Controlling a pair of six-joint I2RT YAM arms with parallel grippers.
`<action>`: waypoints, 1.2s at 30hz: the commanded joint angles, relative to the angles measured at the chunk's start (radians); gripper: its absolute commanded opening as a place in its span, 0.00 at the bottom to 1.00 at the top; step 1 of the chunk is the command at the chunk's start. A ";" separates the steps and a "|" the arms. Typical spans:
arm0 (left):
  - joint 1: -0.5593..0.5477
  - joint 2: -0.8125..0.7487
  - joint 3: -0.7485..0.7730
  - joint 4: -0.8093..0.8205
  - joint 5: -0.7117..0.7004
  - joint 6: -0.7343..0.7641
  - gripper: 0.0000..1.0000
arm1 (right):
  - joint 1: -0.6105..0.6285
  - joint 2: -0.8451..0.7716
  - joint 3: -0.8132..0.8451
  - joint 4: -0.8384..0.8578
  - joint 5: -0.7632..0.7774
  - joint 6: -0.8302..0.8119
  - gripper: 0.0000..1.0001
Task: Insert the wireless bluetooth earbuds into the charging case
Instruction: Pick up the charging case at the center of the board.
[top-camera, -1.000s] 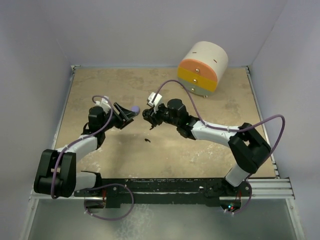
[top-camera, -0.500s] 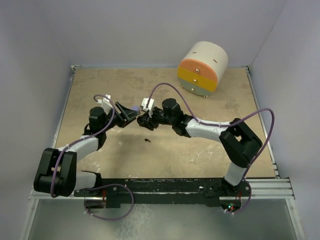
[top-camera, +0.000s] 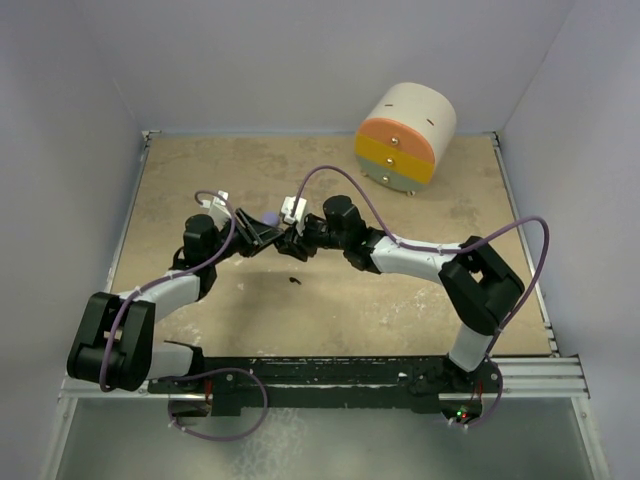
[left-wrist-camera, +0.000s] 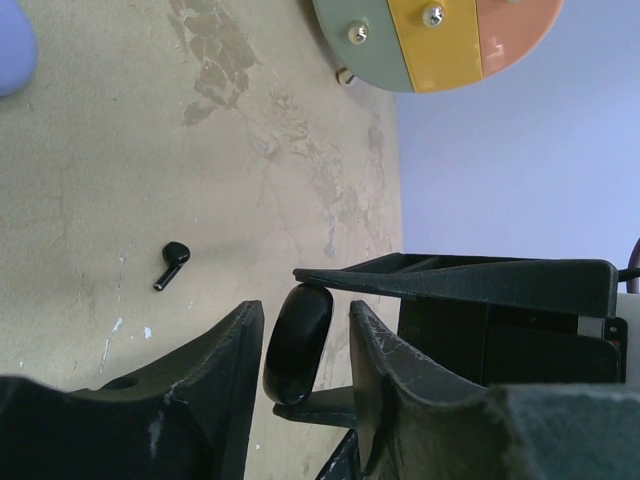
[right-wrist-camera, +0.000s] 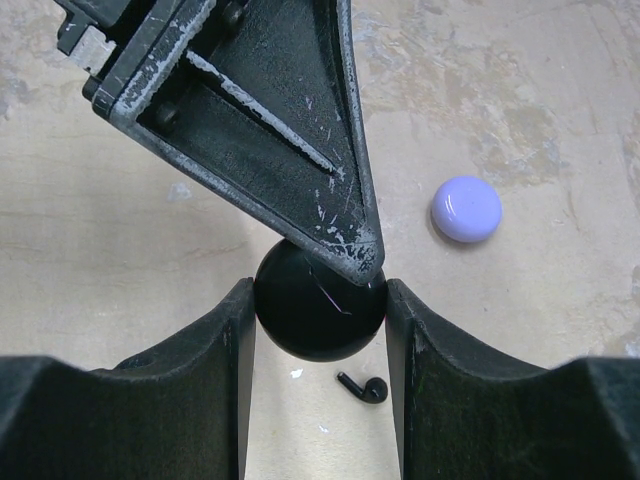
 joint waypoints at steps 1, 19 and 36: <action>-0.007 -0.005 0.005 0.036 -0.009 0.021 0.36 | 0.002 0.004 0.036 0.019 -0.023 -0.022 0.00; -0.021 0.002 -0.003 0.053 0.007 0.025 0.27 | 0.003 0.017 0.046 0.006 -0.034 -0.029 0.00; -0.028 -0.004 -0.010 0.065 -0.065 -0.017 0.00 | 0.002 -0.040 0.014 0.058 -0.031 0.020 0.48</action>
